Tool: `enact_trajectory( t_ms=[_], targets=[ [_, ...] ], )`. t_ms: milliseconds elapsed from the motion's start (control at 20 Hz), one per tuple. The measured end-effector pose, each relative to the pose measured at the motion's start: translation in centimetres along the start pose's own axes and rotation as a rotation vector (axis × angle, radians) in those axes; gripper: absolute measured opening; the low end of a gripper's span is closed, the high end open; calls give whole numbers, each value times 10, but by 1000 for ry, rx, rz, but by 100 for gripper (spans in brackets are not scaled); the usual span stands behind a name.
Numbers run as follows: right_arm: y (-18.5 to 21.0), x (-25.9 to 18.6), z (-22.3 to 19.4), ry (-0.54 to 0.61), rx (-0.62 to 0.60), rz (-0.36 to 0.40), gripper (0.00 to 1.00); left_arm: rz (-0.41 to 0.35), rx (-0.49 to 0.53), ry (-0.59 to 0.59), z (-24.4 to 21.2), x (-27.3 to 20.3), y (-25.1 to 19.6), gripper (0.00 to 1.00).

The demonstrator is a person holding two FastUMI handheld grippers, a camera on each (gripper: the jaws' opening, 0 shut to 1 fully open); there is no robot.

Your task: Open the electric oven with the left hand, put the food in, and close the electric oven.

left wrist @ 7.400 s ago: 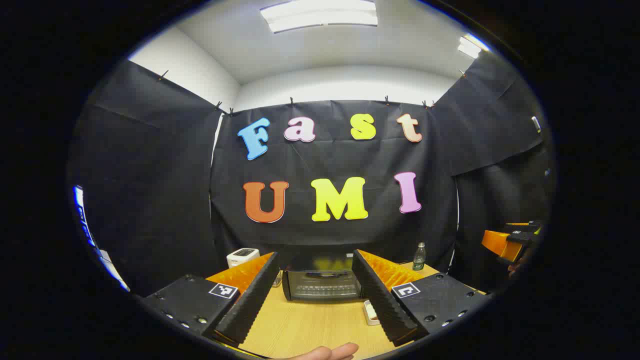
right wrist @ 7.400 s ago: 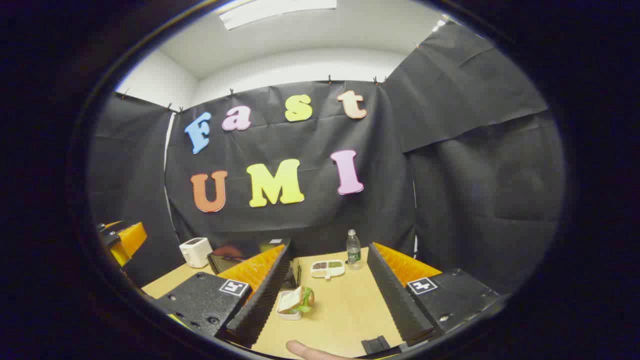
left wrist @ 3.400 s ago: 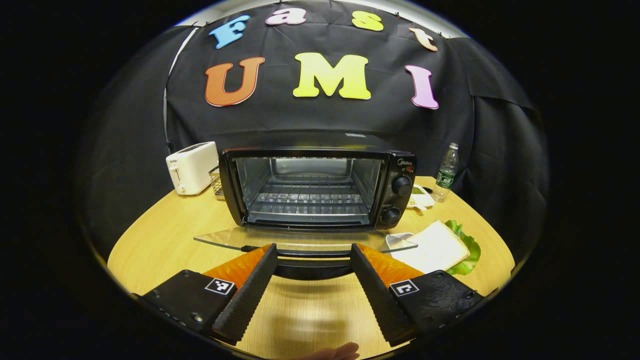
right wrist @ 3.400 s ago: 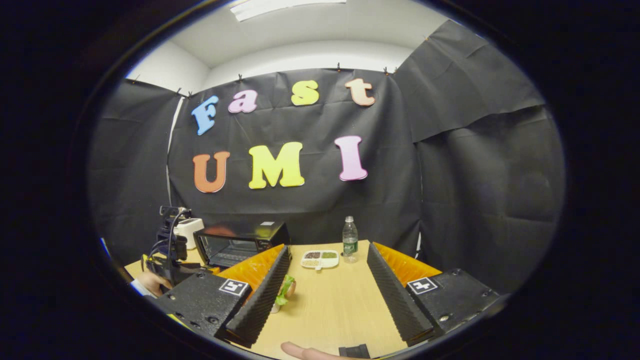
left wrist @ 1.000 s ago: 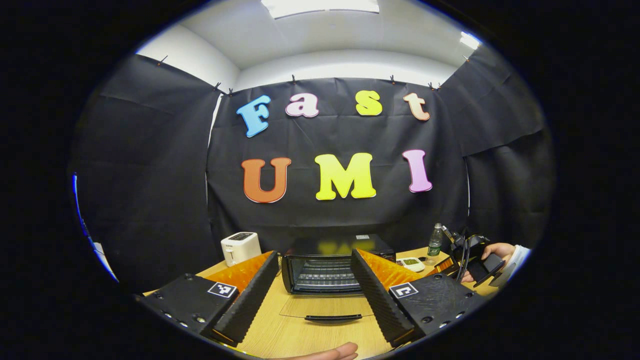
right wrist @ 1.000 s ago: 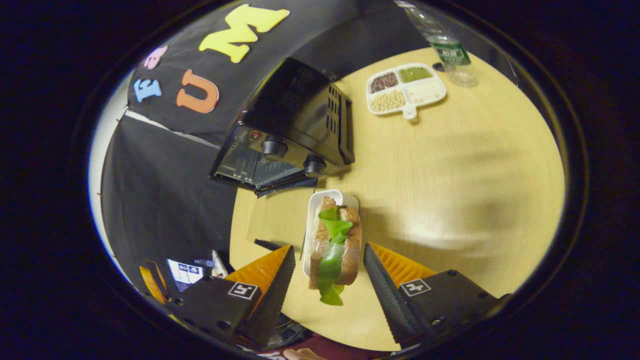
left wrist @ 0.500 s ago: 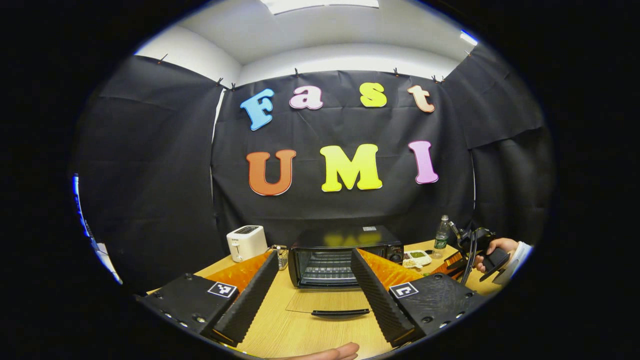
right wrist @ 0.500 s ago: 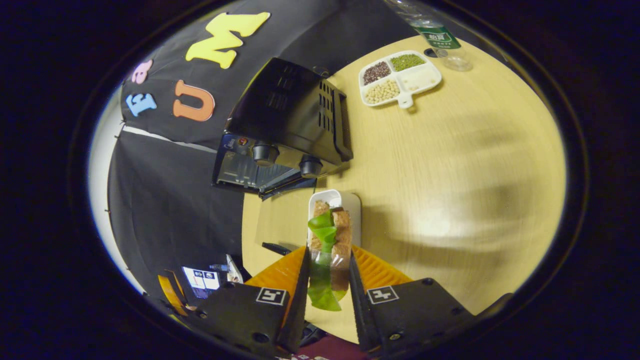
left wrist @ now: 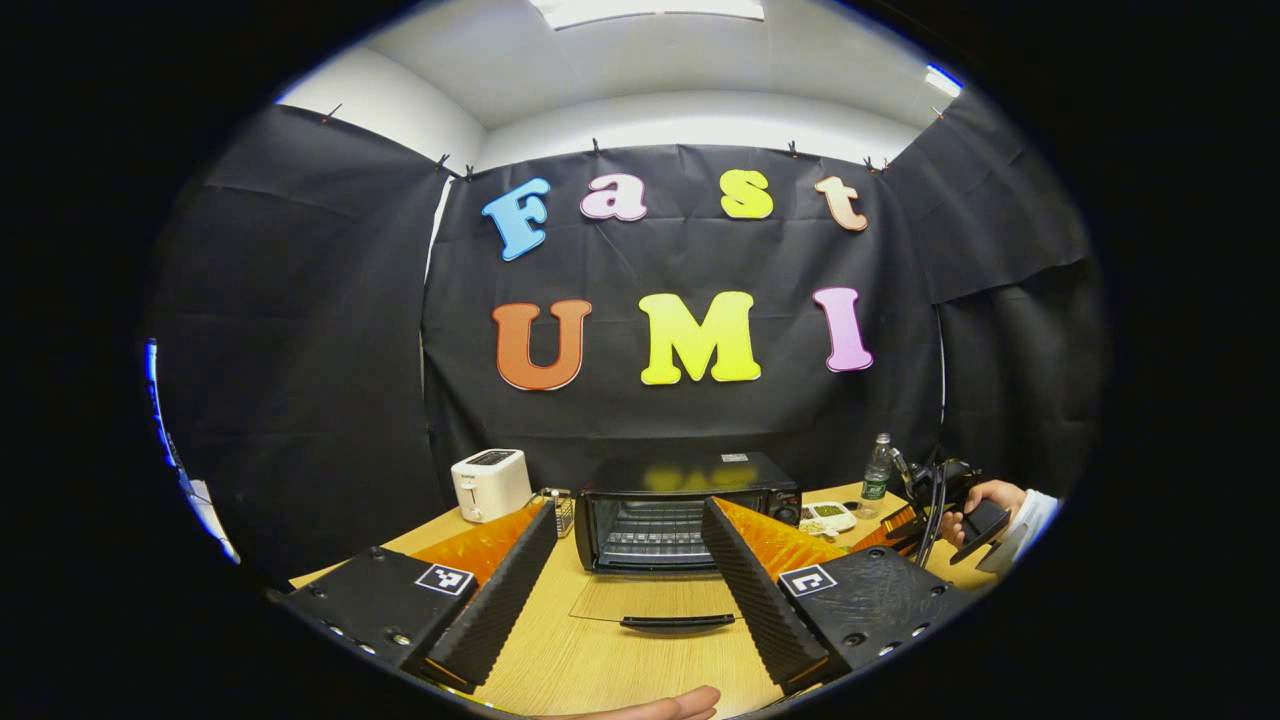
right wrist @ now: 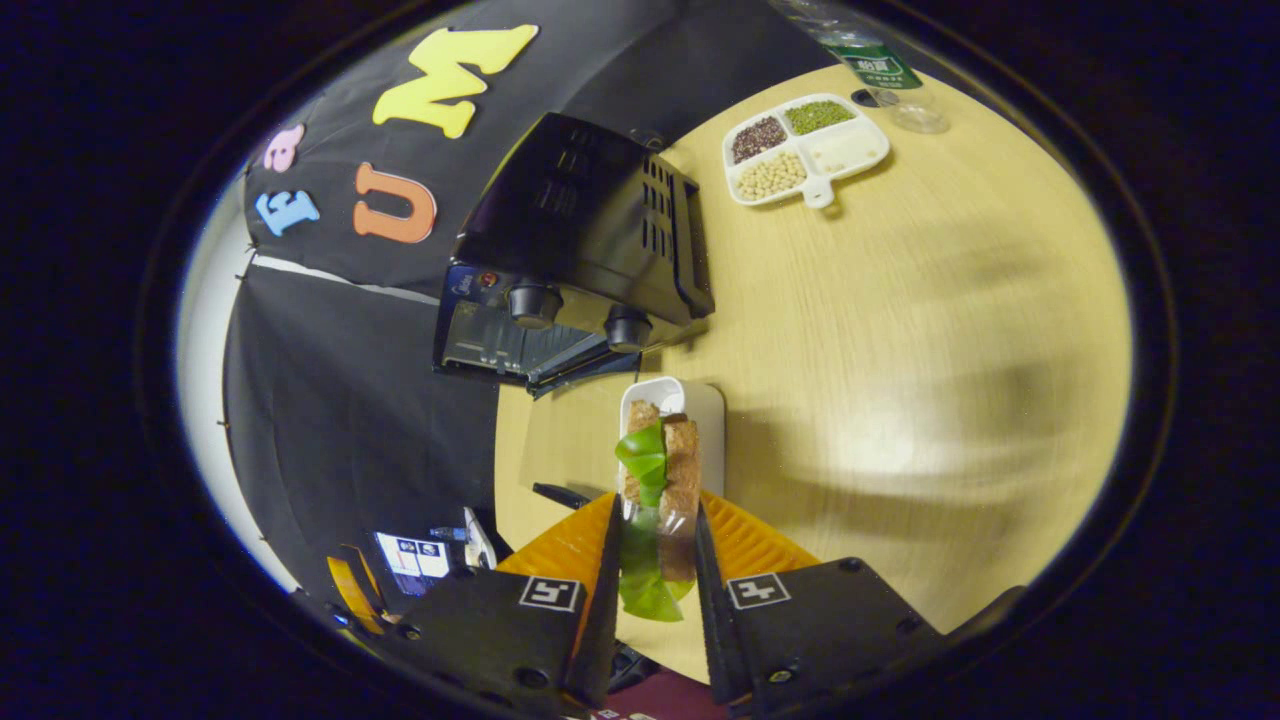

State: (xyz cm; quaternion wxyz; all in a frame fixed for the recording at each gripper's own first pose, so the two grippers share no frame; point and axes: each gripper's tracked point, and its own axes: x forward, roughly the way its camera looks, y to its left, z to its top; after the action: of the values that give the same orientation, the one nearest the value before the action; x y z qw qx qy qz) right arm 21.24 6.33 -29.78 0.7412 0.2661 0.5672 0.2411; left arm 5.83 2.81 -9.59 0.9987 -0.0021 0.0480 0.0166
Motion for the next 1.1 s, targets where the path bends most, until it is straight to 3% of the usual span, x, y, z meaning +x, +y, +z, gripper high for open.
enact_trajectory(
  t_ms=[50,100,150,250,300,600,750,1100],
  targets=[
    [1,-3,1,-17,2,-6,38,0,-2,-5,1,-2,2,95],
    [2,-9,1,-40,-2,-11,29,-4,-5,-8,2,-2,2,95],
    [4,-15,1,-65,-8,-15,28,-9,-7,-11,3,-3,3,95],
    [11,-29,-2,-118,-18,-19,28,-23,-12,-14,4,-6,4,95],
    [17,-35,-5,-145,-20,-13,37,-32,-14,-17,5,-6,4,95],
    [56,-59,-36,-290,6,67,37,-96,-22,-23,15,-5,7,95],
    [73,-57,-53,-343,32,101,37,-109,-47,-29,23,-6,15,95],
    [125,-29,-70,-502,152,266,36,-114,-74,-41,28,-12,38,95]
  ],
)
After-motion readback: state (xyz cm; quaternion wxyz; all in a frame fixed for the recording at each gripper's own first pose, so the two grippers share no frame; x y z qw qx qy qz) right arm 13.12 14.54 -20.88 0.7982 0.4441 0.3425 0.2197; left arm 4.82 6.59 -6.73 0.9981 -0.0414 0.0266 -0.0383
